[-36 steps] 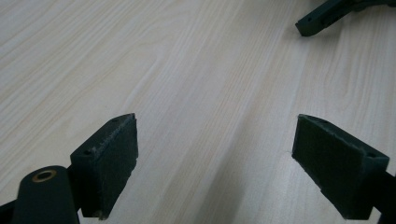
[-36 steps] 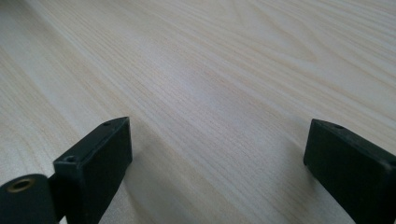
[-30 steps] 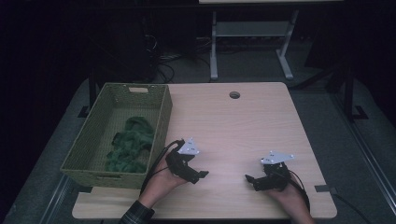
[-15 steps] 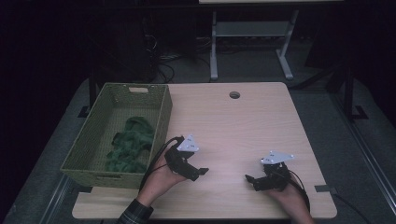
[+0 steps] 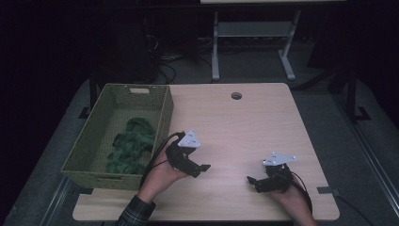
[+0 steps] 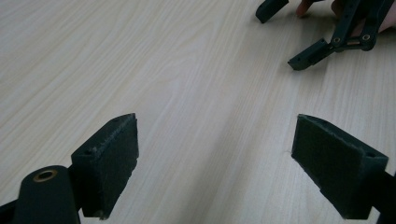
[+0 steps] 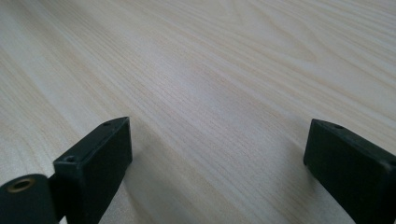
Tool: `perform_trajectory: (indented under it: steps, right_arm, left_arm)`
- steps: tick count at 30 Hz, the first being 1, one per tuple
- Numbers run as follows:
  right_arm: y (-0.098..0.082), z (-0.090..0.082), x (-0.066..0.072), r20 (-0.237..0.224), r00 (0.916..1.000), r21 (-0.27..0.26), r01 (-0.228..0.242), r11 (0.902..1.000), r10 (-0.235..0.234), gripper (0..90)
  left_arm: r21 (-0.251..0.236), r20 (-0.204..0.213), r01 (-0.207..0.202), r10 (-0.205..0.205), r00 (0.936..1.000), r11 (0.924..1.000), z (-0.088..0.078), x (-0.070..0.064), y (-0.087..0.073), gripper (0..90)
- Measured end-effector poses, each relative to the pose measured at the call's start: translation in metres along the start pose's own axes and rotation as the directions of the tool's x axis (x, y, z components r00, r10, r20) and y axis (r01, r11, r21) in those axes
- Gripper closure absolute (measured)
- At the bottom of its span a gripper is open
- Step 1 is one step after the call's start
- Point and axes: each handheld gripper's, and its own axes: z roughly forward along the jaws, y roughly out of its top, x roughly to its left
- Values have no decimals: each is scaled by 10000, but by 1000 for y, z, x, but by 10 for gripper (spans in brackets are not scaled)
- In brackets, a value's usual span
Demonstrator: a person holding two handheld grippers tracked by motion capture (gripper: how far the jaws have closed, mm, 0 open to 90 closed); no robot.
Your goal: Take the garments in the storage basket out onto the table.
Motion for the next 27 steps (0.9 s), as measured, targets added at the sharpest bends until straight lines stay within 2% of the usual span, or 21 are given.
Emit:
perform_trajectory:
  steps: [11, 17, 20, 21, 22, 27]
  right_arm:
    - [0, 0, 0, 5, 10000, -1, -2, 10000, 2, 74]
    - [0, 0, 0, 37, 10000, 17, 2, 10000, -3, 74]
    - [0, 0, 0, 96, 9999, -14, -139, 9999, 139, 74]
    - [0, 0, 0, 95, 9999, -12, -138, 9999, 138, 73]
    - [0, 0, 0, 92, 9999, -9, -140, 9999, 140, 73]
    - [0, 0, 0, 94, 9999, -49, -96, 9999, 97, 73]
  left_arm:
    - [128, 45, -42, 41, 10000, 9999, -6, 12, 11, 141]
    - [180, 218, -108, 105, 9997, 9998, -12, 17, 17, 141]
    - [40, 280, -49, 47, 9996, 10000, -17, 19, 16, 141]
    - [-79, 338, 119, -117, 9994, 9999, -22, 20, 16, 141]
    - [-61, 361, 103, -101, 9993, 9999, -26, 21, 16, 141]
    - [-225, 163, 311, -307, 9994, 9993, -43, 29, 12, 142]
